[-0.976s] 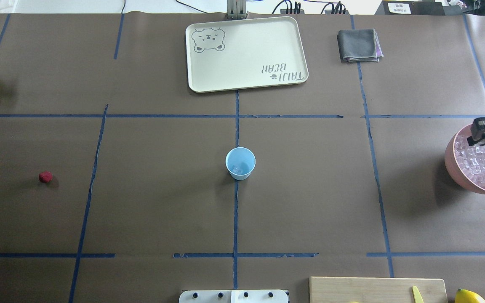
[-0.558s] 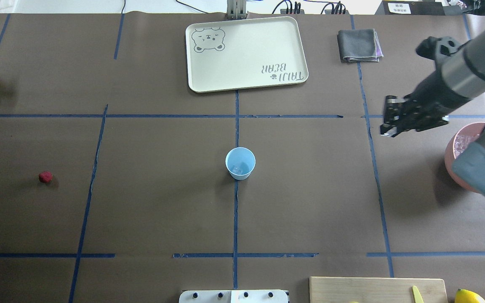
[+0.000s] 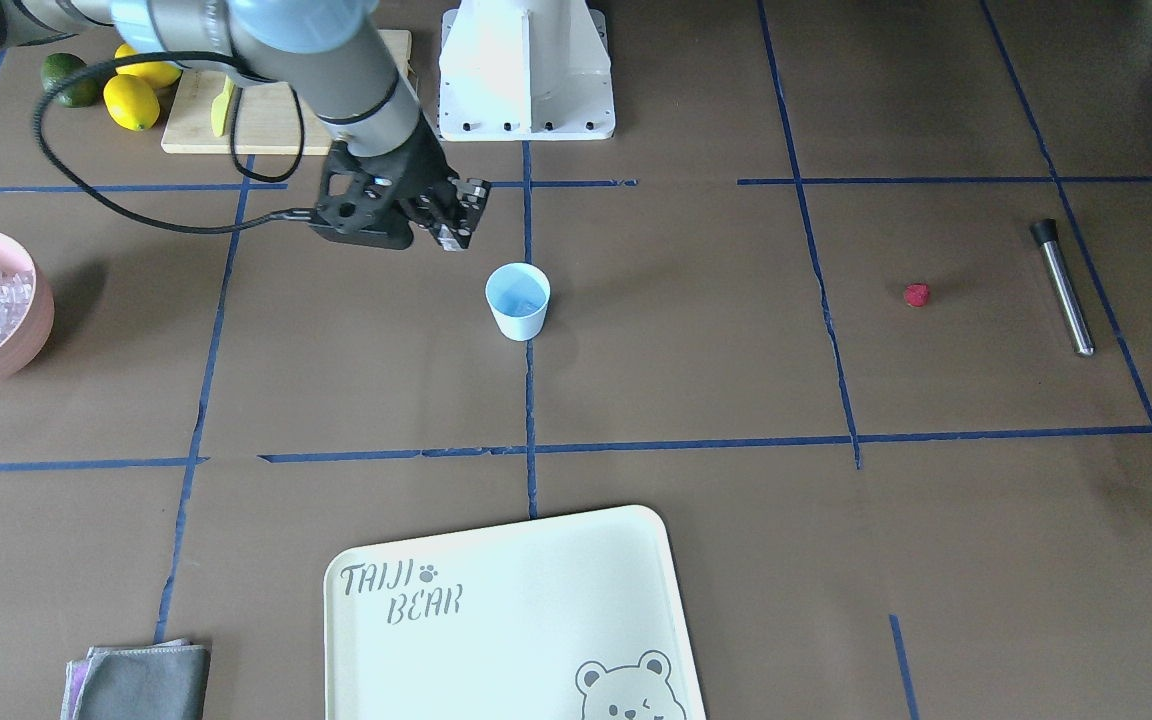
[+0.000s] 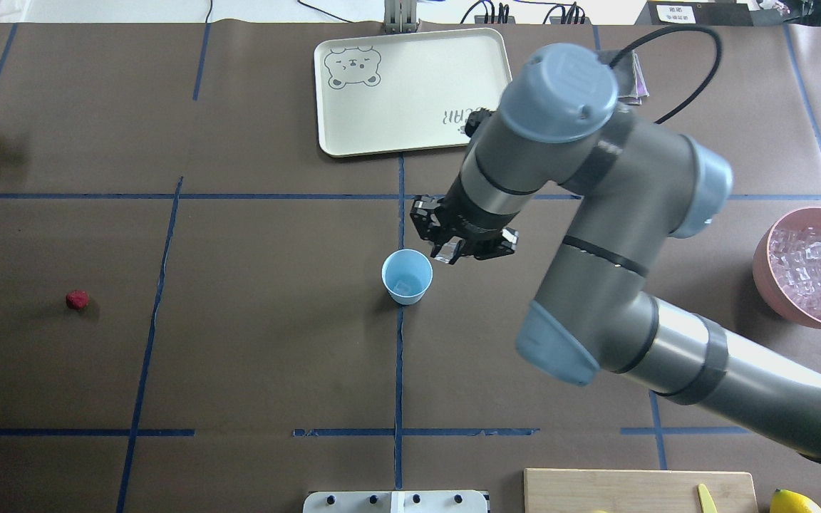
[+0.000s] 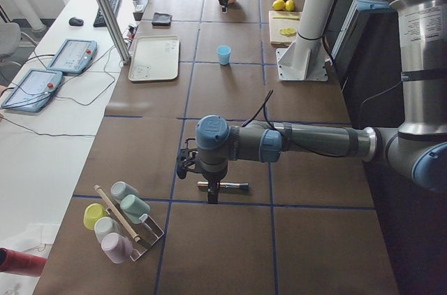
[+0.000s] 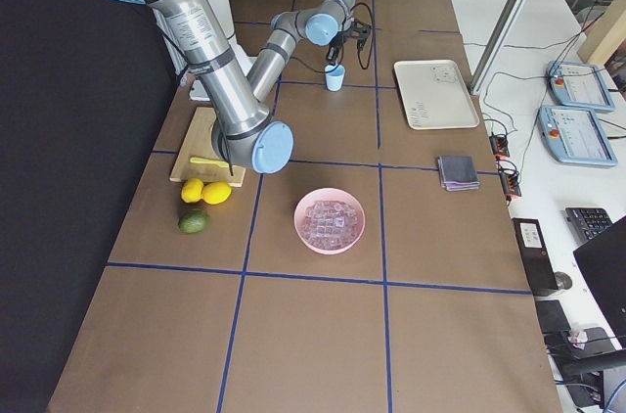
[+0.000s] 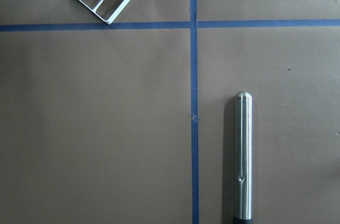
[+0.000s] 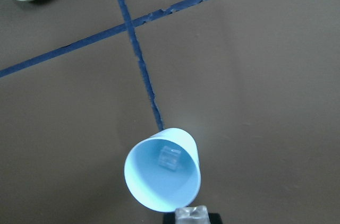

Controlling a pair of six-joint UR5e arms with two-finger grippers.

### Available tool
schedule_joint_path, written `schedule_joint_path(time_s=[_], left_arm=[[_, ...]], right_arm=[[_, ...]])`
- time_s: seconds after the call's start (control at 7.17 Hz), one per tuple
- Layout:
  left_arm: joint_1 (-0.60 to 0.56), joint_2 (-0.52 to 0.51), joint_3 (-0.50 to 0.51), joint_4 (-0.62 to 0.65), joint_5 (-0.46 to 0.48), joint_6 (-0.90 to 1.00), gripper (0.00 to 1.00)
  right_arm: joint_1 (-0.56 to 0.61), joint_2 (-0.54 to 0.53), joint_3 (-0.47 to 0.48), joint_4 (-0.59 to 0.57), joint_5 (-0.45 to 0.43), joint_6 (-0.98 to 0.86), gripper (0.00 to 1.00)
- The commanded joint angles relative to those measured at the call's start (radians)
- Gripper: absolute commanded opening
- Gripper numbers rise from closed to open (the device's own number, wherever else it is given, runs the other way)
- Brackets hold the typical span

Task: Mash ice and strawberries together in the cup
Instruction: 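Carry the ice cube with the right gripper and release it into the blue cup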

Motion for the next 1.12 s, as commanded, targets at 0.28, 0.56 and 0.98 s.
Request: schedule_joint_path(time_s=[0.28, 0.56, 0.98], left_arm=[[0.000, 0.000, -0.001, 0.001, 0.000, 0.000, 1.00], [0.000, 0.000, -0.005, 0.001, 0.000, -0.002, 1.00], [0.000, 0.000, -0.005, 0.001, 0.000, 0.000, 1.00]], right_arm=[[-0.056, 0.053, -0.192, 0.184, -0.048, 0.082, 0.13], [-0.057, 0.041, -0.192, 0.178, -0.054, 0.083, 0.99], [0.022, -0.102, 0.006, 0.076, -0.010, 0.023, 0.99]])
